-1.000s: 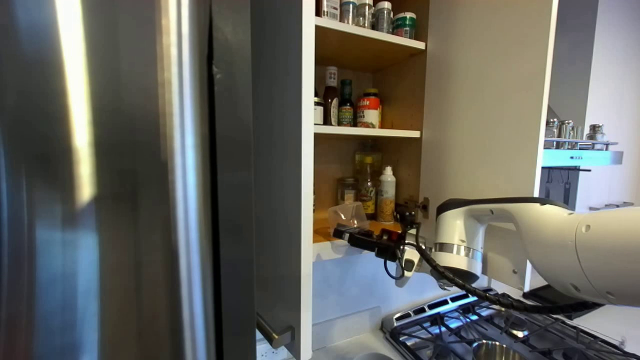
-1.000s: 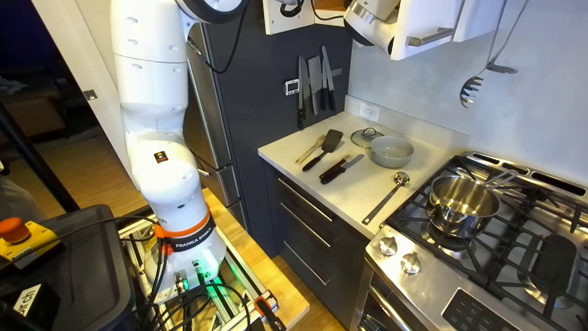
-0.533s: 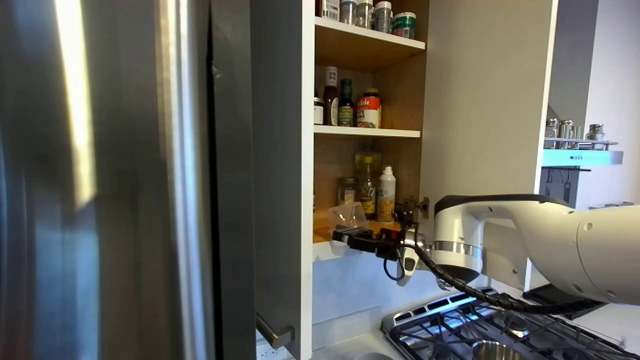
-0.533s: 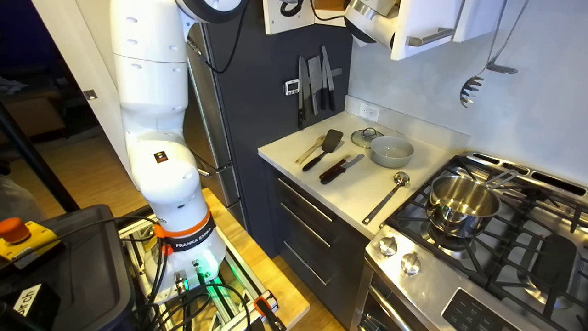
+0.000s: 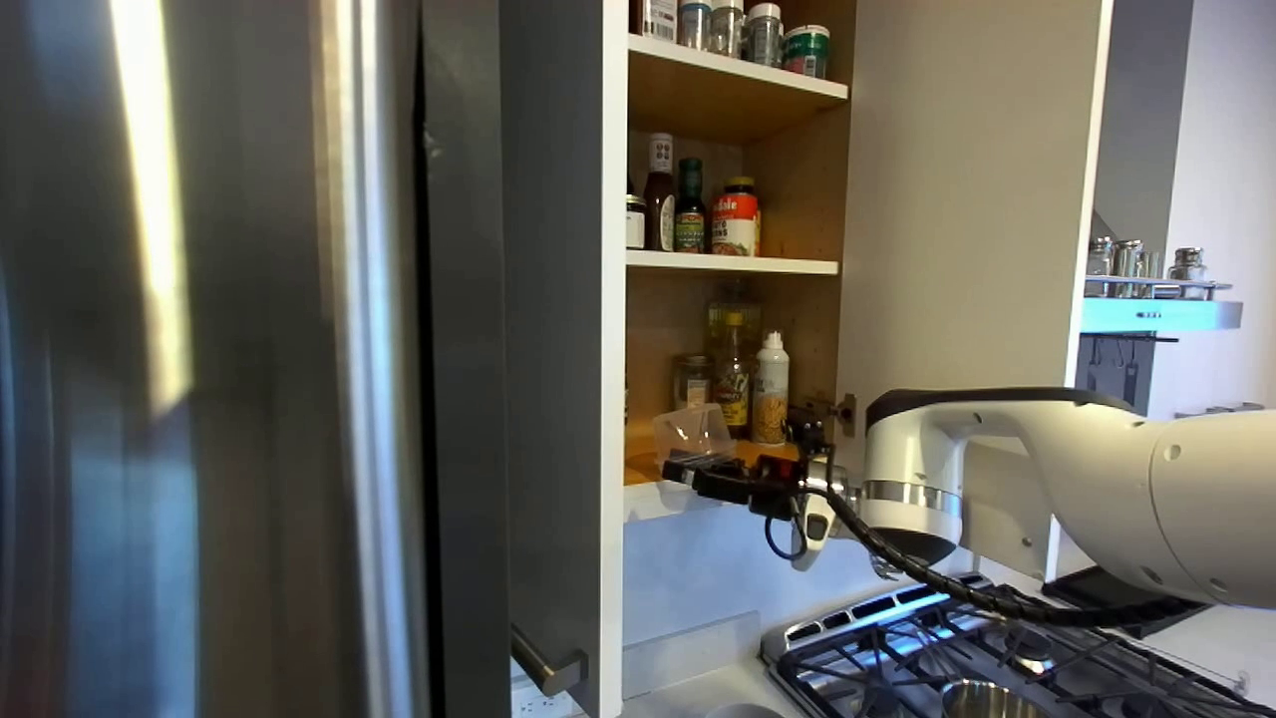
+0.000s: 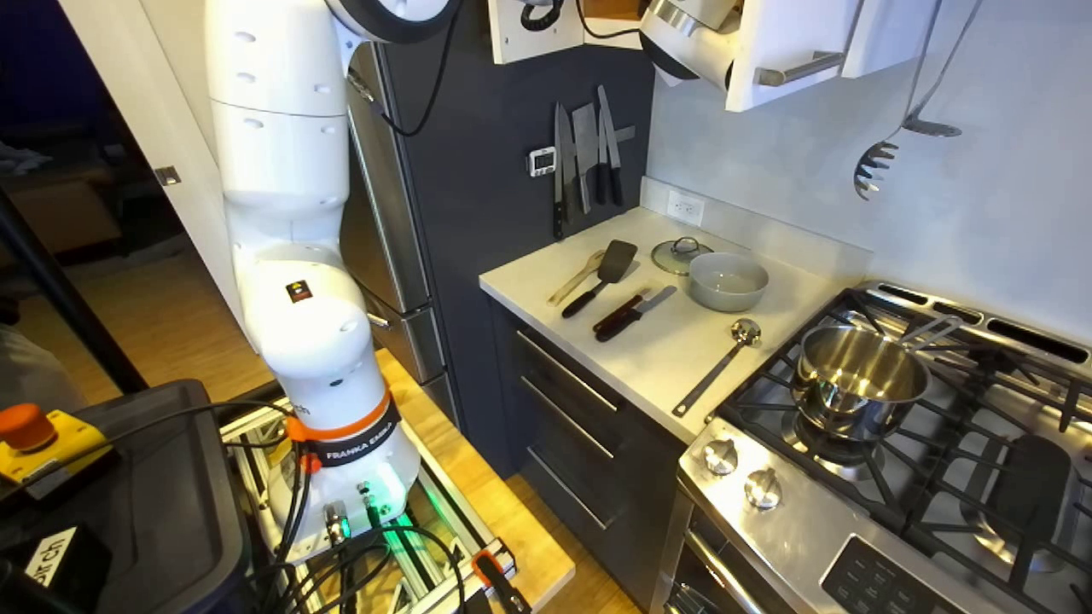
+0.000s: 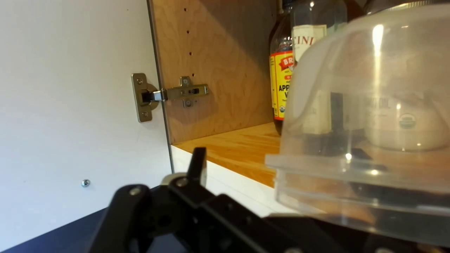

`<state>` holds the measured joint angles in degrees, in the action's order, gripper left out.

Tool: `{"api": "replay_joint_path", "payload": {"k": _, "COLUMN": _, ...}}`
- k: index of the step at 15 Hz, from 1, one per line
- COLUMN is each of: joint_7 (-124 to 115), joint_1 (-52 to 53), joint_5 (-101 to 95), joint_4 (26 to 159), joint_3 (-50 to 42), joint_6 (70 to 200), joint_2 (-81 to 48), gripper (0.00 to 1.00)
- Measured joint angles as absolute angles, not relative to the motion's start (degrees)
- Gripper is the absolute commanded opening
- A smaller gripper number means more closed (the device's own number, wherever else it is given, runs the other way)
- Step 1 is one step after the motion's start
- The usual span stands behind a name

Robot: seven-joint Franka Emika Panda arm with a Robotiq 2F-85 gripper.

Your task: Flip the container over on the shelf

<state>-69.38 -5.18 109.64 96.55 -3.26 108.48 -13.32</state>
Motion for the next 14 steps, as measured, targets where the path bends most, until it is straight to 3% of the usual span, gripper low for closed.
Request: {"api": "replay_joint_path", "payload": {"k": 14, "joint_7": -58.5, "joint_1": -5.2, "joint_5": 112.7, "joint_4": 94.8, "joint_3": -3.0, "joint_6": 107.8, "joint_2": -14.1, "gripper": 1.00}}
